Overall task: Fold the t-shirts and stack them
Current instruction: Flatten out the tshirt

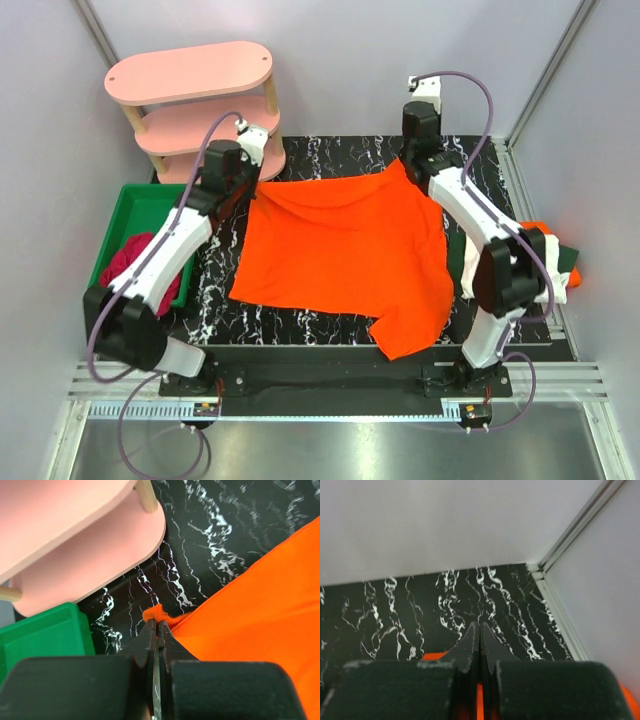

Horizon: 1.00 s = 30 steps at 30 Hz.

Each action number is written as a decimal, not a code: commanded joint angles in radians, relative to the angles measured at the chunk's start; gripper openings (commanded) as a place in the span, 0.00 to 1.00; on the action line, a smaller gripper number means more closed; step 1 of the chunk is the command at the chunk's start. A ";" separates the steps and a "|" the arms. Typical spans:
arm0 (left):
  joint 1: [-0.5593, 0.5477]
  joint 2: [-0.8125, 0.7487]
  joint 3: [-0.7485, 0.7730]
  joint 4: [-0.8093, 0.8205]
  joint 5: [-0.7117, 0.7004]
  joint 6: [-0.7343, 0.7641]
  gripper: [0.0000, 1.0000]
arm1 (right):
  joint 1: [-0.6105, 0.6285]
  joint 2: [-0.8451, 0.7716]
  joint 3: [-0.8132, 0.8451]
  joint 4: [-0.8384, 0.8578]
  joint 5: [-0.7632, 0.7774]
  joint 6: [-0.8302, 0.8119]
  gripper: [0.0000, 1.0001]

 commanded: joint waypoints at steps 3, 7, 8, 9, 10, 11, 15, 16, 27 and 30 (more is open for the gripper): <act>0.014 0.142 0.076 0.169 -0.043 0.012 0.00 | -0.038 0.128 0.068 0.018 -0.080 0.054 0.00; 0.034 0.234 0.133 0.213 -0.067 -0.003 0.00 | -0.081 0.207 0.098 0.018 -0.118 0.086 0.00; 0.037 0.272 0.147 0.218 -0.080 -0.006 0.00 | -0.086 0.242 0.116 0.014 -0.126 0.091 0.00; 0.041 0.290 0.159 0.224 -0.089 -0.008 0.00 | -0.092 0.259 0.128 0.011 -0.135 0.097 0.00; 0.052 0.307 0.180 0.237 -0.096 -0.011 0.00 | -0.098 0.278 0.142 0.009 -0.141 0.103 0.00; 0.057 0.341 0.194 0.242 -0.110 -0.011 0.00 | -0.109 0.311 0.177 0.009 -0.146 0.111 0.00; 0.084 0.409 0.262 0.248 -0.135 -0.032 0.00 | -0.124 0.399 0.286 -0.045 -0.140 0.117 0.00; 0.090 0.421 0.288 0.250 -0.141 -0.038 0.00 | -0.126 0.413 0.309 -0.046 -0.137 0.114 0.00; 0.104 0.490 0.337 0.242 -0.150 -0.043 0.00 | -0.126 0.534 0.567 -0.101 -0.186 0.142 0.00; 0.107 0.499 0.340 0.239 -0.150 -0.043 0.00 | -0.121 0.540 0.601 -0.111 -0.189 0.145 0.00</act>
